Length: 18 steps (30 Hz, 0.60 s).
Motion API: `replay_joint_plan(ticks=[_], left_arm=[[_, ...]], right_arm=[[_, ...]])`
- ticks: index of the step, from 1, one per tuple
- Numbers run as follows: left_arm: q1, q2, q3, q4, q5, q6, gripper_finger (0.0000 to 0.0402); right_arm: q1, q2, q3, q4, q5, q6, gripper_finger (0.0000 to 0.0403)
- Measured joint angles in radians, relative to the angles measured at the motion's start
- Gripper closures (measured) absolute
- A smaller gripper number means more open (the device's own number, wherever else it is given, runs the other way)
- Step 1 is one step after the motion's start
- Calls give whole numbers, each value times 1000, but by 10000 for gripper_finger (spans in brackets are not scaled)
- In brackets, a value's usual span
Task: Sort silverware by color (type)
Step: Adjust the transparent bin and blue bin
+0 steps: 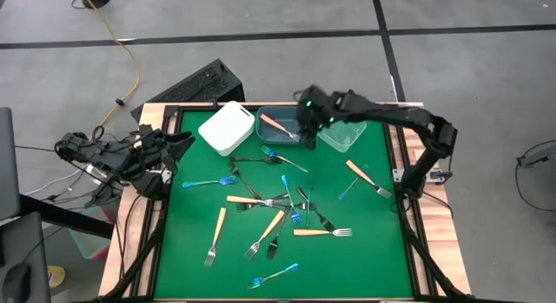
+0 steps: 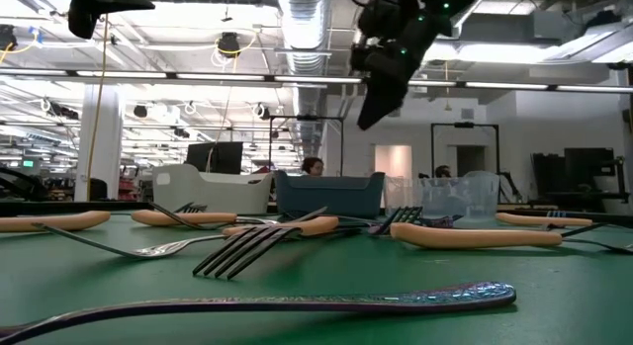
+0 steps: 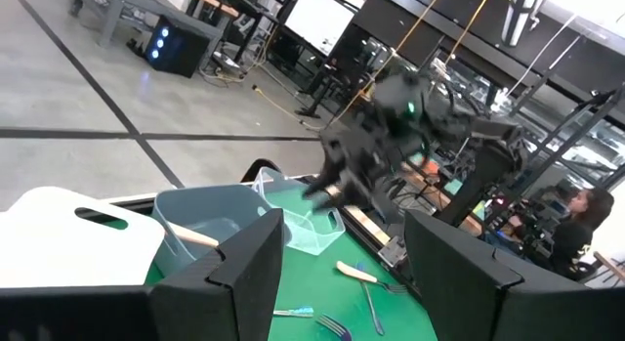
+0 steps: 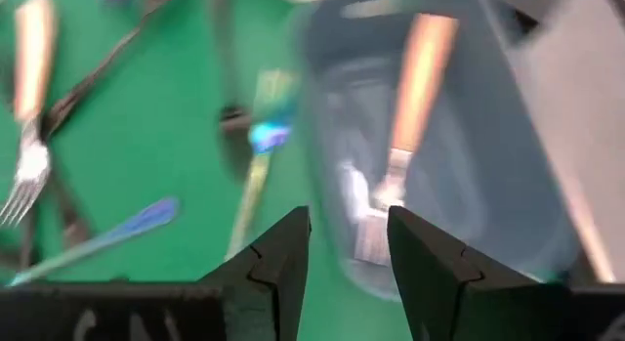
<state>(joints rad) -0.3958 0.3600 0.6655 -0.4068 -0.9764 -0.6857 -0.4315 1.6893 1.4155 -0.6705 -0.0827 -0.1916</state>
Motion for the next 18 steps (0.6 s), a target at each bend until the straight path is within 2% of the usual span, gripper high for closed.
replay_joint_plan(ticks=[6, 18], left_arm=[[0, 0, 0, -1, 0, 0, 205], [0, 0, 0, -7, 0, 0, 205]], right_arm=[[65, 100, -1, 4, -25, -54, 246], [40, 247, -1, -12, -19, -59, 246]])
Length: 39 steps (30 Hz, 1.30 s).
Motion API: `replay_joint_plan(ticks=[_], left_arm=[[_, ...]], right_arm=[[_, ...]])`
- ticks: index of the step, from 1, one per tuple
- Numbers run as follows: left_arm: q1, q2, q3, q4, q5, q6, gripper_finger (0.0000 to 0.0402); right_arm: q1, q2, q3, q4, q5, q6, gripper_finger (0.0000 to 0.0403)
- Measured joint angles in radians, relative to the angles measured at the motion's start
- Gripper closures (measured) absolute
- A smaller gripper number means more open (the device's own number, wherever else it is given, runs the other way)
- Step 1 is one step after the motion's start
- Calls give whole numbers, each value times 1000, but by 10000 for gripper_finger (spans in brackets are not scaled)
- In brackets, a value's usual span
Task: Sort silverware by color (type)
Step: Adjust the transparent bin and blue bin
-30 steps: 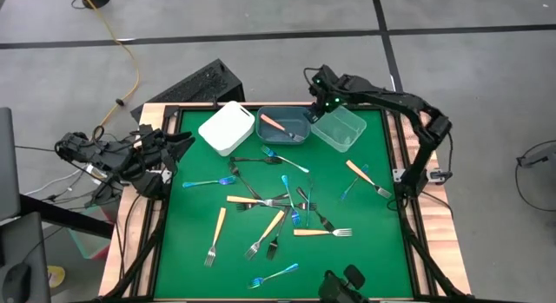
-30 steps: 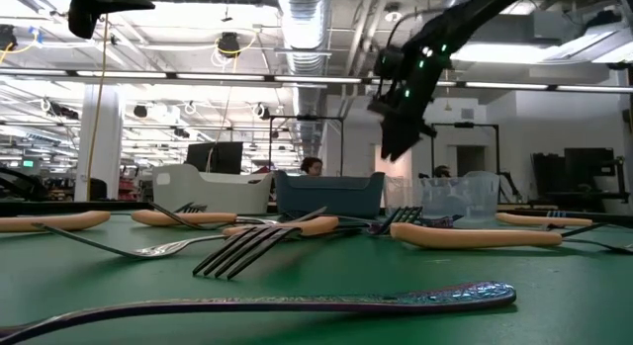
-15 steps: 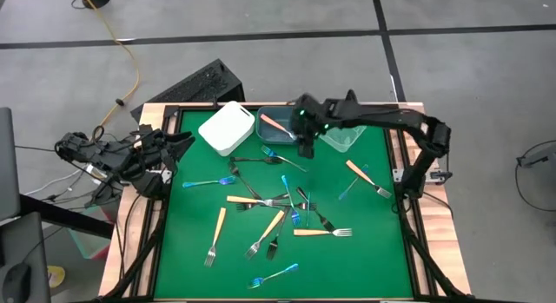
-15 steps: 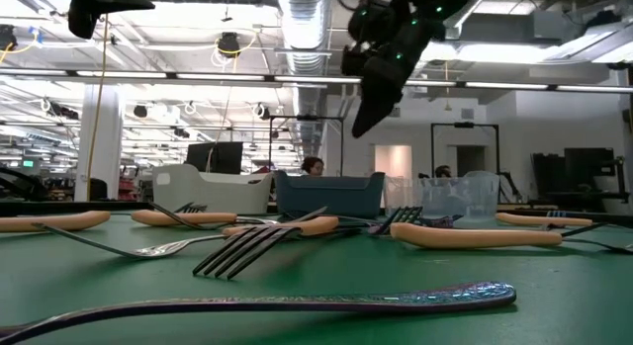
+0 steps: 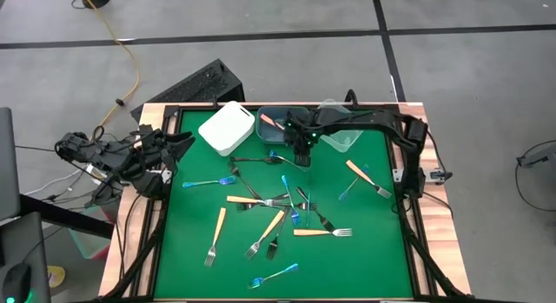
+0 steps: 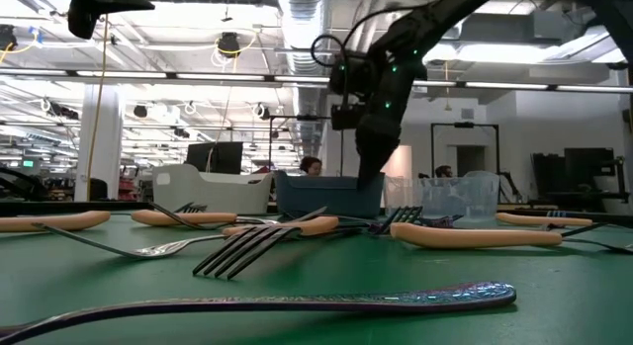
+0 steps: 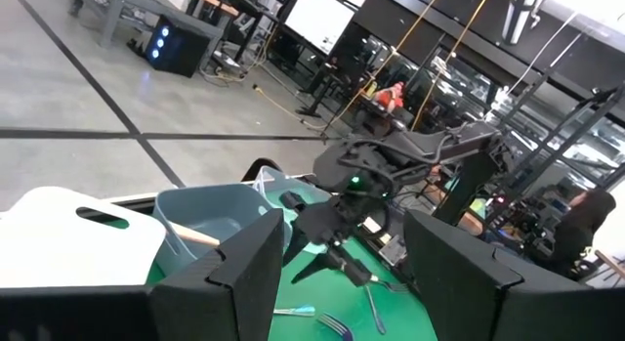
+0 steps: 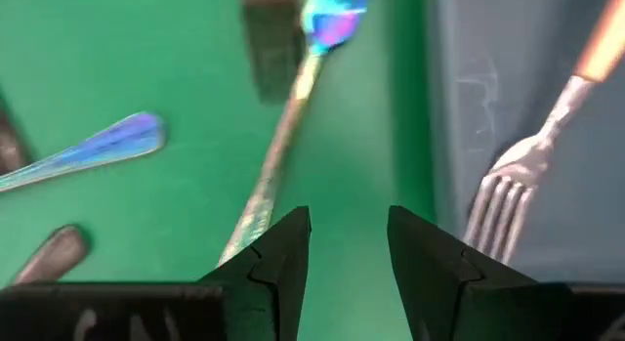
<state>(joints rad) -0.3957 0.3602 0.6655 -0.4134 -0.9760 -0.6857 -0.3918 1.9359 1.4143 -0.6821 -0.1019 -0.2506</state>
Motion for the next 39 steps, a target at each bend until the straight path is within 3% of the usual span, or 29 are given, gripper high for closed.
replay_joint_plan(ticks=[15, 23, 30, 39], left_arm=[[0, 0, 0, -2, 0, 0, 205], [0, 0, 0, -1, 0, 0, 205], [0, 0, 0, -1, 1, 0, 205], [0, 0, 0, -8, 1, -5, 205]], right_arm=[[-20, 2, 0, 146, 47, 63, 246], [53, -14, 20, 188, -30, -5, 246], [84, 86, 119, 193, -32, -54, 252], [44, 237, 346, 38, 13, -30, 273]])
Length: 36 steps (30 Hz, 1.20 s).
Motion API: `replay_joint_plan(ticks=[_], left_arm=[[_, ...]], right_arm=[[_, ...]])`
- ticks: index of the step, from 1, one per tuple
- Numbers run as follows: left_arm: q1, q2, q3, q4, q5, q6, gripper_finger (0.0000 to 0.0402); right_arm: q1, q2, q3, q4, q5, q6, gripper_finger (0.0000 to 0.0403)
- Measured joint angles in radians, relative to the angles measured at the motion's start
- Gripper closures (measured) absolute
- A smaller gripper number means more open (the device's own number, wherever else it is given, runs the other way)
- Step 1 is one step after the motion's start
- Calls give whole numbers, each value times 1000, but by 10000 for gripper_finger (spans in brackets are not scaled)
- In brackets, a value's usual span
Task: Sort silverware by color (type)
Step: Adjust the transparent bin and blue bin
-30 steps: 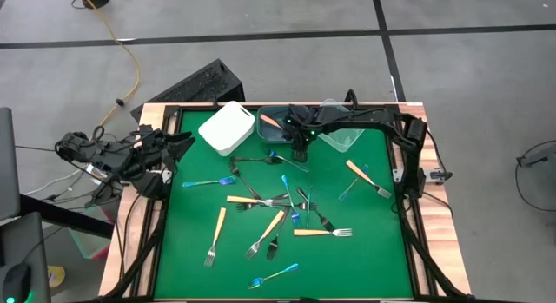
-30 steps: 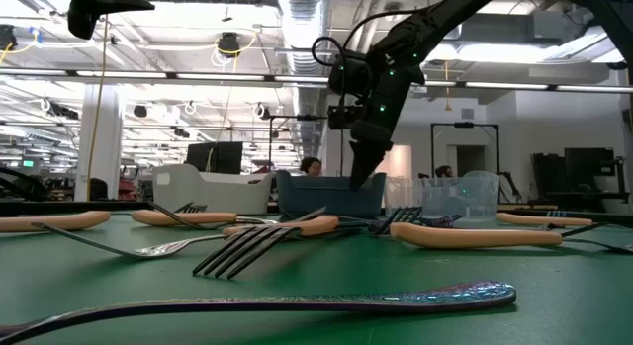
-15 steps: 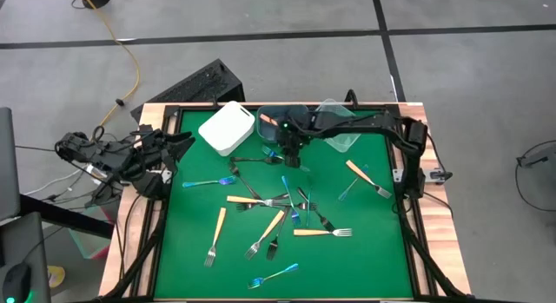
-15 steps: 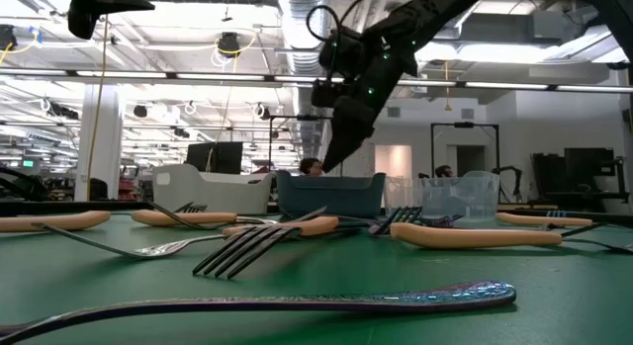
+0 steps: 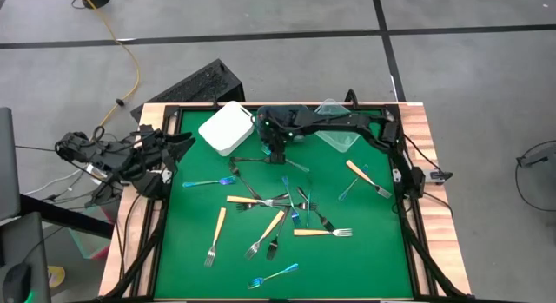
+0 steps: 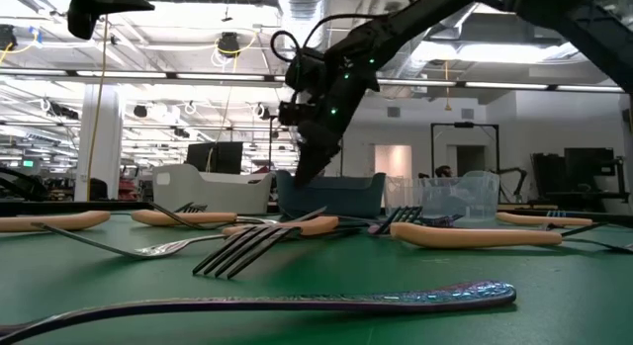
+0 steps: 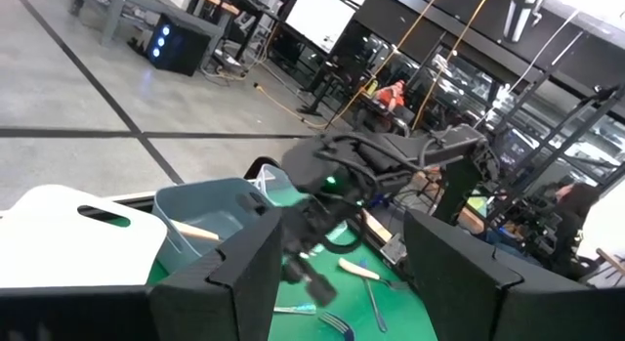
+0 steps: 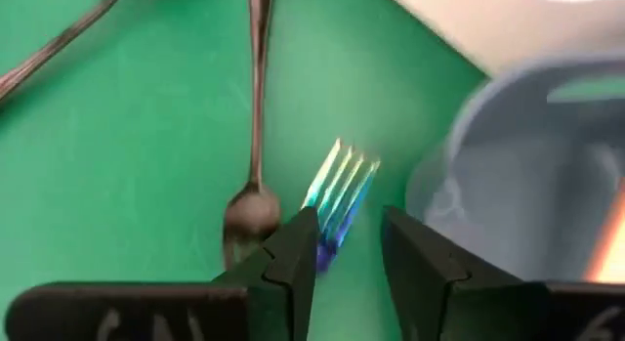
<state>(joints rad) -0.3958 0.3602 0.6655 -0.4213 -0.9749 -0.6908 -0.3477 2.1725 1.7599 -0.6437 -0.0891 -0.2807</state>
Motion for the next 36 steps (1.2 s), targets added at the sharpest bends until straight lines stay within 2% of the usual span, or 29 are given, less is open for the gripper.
replay_joint_plan(ticks=[7, 14, 26, 36], left_arm=[[0, 0, 0, -11, 0, -3, 205], [1, 0, 0, -17, -1, -3, 205], [1, 0, 0, -18, 0, -3, 205], [1, 0, 0, -17, 0, -3, 205]], right_arm=[[-13, 39, 99, -21, 18, -13, 276], [-16, 43, 105, -36, 97, -7, 276], [39, 23, 105, -55, 84, -17, 276], [25, 27, 102, -54, 69, -32, 276]])
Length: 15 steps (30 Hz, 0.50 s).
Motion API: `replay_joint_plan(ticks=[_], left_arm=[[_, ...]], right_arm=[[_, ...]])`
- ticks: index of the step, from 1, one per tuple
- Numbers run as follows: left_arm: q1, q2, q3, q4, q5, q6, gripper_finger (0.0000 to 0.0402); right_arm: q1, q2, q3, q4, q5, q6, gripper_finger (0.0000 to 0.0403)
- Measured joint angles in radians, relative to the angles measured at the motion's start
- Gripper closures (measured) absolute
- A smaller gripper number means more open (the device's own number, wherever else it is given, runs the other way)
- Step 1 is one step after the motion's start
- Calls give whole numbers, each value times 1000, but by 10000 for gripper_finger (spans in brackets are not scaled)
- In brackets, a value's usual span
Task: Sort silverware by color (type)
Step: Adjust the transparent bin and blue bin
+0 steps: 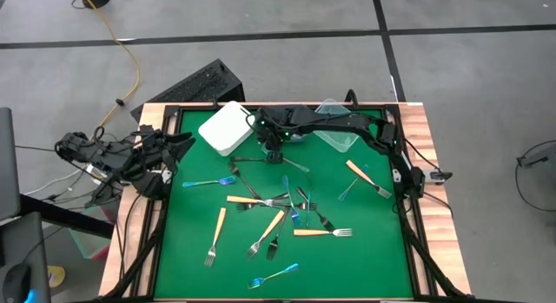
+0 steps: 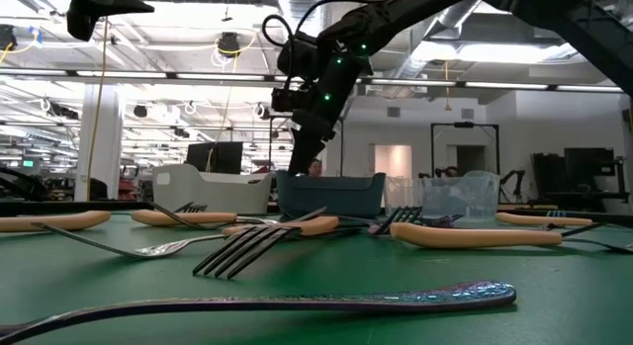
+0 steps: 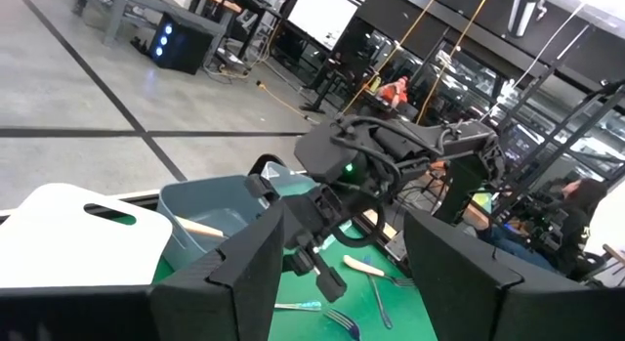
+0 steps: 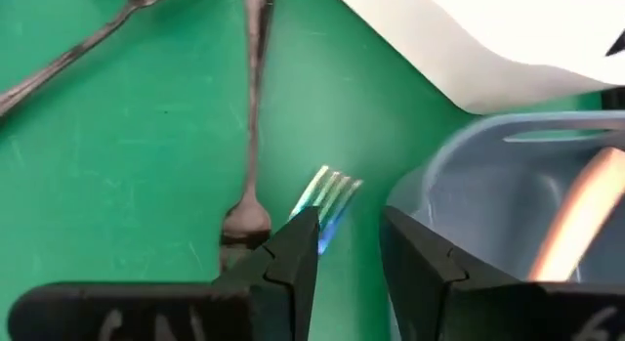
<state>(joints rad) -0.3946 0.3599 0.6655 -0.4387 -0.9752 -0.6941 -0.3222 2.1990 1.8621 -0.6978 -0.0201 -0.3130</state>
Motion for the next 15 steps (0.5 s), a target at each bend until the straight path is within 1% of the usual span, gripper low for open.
replay_joint_plan(ticks=[8, 13, 15], left_arm=[[0, 0, 0, -25, 0, 0, 205], [0, 0, 0, -25, -2, -1, 205], [0, 0, 0, -25, -5, -2, 205]], right_arm=[[-46, 0, -34, 65, -8, -2, 276], [-61, 1, -35, 72, -7, 10, 276], [-61, -6, -35, 43, -8, 40, 276]])
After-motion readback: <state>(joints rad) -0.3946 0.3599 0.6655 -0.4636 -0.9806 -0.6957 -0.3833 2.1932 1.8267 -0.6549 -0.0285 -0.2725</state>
